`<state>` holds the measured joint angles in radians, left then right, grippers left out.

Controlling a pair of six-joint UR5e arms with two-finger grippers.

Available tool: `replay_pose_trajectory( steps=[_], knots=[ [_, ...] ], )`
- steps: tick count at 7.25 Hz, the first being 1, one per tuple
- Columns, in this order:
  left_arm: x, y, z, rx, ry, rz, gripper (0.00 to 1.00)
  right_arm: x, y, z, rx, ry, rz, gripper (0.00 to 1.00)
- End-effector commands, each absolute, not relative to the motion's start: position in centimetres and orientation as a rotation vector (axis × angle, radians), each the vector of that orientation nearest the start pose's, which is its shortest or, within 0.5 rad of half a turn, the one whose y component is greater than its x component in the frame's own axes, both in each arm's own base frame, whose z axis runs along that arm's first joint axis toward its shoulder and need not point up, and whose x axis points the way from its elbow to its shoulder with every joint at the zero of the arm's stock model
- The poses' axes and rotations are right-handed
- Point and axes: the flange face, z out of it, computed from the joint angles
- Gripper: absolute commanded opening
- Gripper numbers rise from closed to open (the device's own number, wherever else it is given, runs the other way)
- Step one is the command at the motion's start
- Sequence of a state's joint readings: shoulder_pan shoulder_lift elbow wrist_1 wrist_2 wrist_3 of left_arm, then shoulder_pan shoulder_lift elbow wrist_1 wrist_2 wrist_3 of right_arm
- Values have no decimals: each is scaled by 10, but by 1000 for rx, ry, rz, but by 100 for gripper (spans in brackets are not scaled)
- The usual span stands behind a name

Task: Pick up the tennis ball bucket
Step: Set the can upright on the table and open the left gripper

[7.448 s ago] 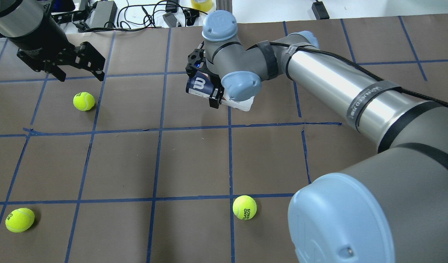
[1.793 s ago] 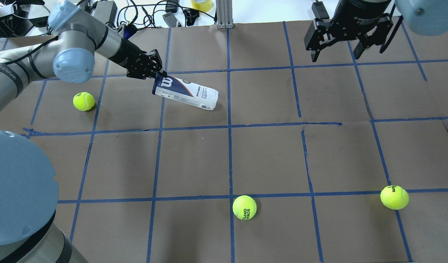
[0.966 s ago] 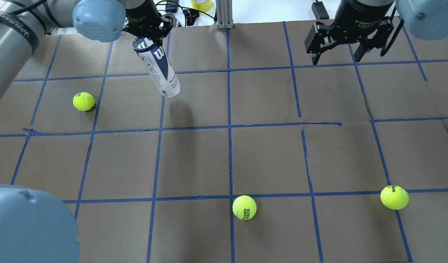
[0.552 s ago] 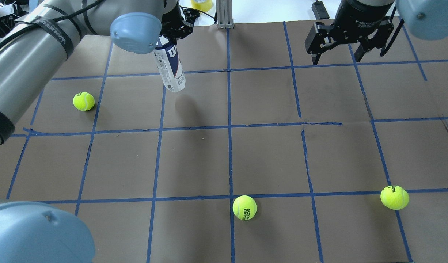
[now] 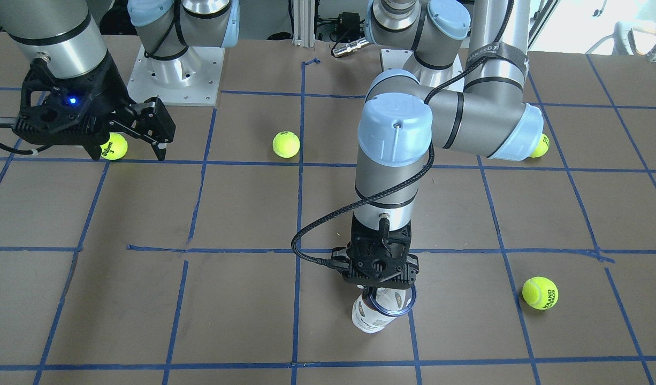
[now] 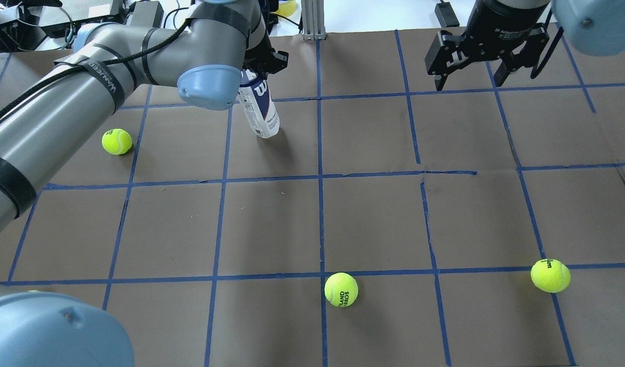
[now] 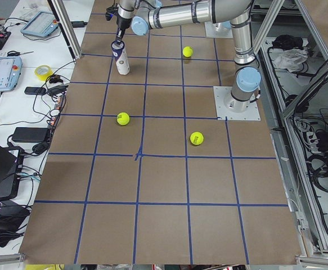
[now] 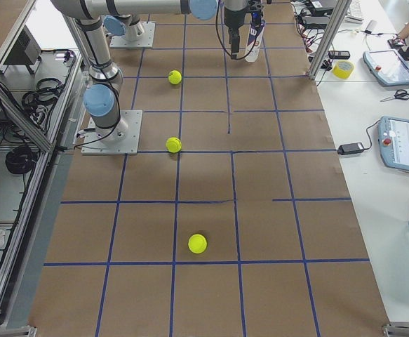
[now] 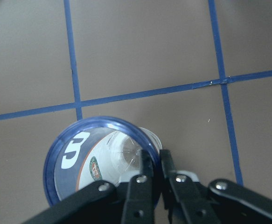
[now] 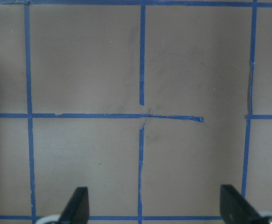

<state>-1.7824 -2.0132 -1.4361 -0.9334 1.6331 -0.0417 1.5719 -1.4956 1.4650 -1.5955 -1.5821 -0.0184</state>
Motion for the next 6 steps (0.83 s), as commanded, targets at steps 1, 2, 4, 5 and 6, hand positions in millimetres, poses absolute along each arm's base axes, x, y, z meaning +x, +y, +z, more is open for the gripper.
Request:
replay_pose_trajectory(
  steps=[1,2,4,5,6],
  knots=[
    [-268,-638,359,256,3084,-475,0,133,-529,505,-31,3151,-89,100],
    [-269,-637,357,240,3095,-470,99,133,-529,504,-31,3153,-87,100],
    [-272,-630,370,249,3124,-447,100,132,-529,505,-29,3151,-89,100],
    [-275,-627,384,255,3150,-471,100,132,-530,504,-29,3152,-87,100],
    [-271,-622,405,249,3174,-419,100,132,-530,504,-29,3152,-87,100]
  ],
)
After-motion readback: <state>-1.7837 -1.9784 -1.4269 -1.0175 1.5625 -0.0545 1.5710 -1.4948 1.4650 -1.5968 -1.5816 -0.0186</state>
